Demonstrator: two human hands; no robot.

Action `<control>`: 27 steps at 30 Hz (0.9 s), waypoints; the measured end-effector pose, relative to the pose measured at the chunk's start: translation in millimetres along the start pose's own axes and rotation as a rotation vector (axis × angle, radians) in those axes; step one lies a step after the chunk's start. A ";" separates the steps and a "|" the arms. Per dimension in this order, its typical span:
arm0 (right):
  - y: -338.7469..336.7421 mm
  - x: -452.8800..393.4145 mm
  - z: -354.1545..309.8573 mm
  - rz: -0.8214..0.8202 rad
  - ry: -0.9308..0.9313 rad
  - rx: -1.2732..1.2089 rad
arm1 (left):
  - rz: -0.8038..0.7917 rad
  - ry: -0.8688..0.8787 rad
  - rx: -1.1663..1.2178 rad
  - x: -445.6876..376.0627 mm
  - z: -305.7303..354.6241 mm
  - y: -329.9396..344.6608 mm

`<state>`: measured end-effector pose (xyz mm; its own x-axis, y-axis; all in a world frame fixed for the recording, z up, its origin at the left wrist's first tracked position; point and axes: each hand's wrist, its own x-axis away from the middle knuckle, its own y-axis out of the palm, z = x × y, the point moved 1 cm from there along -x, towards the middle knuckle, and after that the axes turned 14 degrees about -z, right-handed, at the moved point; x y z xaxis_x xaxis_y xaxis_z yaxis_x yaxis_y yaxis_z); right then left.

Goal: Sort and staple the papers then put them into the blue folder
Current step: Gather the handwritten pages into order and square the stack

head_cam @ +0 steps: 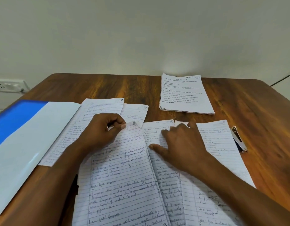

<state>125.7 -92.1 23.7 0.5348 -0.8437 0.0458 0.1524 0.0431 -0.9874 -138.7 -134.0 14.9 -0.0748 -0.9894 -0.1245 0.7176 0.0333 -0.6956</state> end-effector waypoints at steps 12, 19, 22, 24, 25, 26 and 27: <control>16.2 -38.3 75.0 -0.002 0.116 -0.515 | -0.023 0.039 -0.008 -2.8 1.4 0.4; 29.6 -53.4 58.3 0.059 0.079 -0.738 | -0.029 0.039 -0.009 -2.3 1.8 1.0; 23.6 -49.0 55.3 0.121 0.034 -0.931 | -0.020 0.047 0.000 -1.4 2.5 1.3; 18.5 -45.5 55.4 0.161 0.033 -1.121 | -0.007 0.048 -0.001 -1.6 2.5 1.1; 16.2 -44.6 57.7 0.192 0.029 -1.196 | 0.000 0.049 -0.002 -1.9 2.6 0.9; 14.3 -44.6 61.4 0.227 0.027 -1.262 | 0.009 0.052 -0.002 -2.3 3.1 0.8; 13.1 -44.7 65.4 0.268 0.026 -1.309 | 0.020 0.056 0.001 -2.6 3.3 0.6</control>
<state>158.1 -18.8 18.6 0.4048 -0.9004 -0.1595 -0.8660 -0.3214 -0.3832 -135.7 -131.9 17.2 -0.0990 -0.9791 -0.1774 0.7201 0.0525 -0.6918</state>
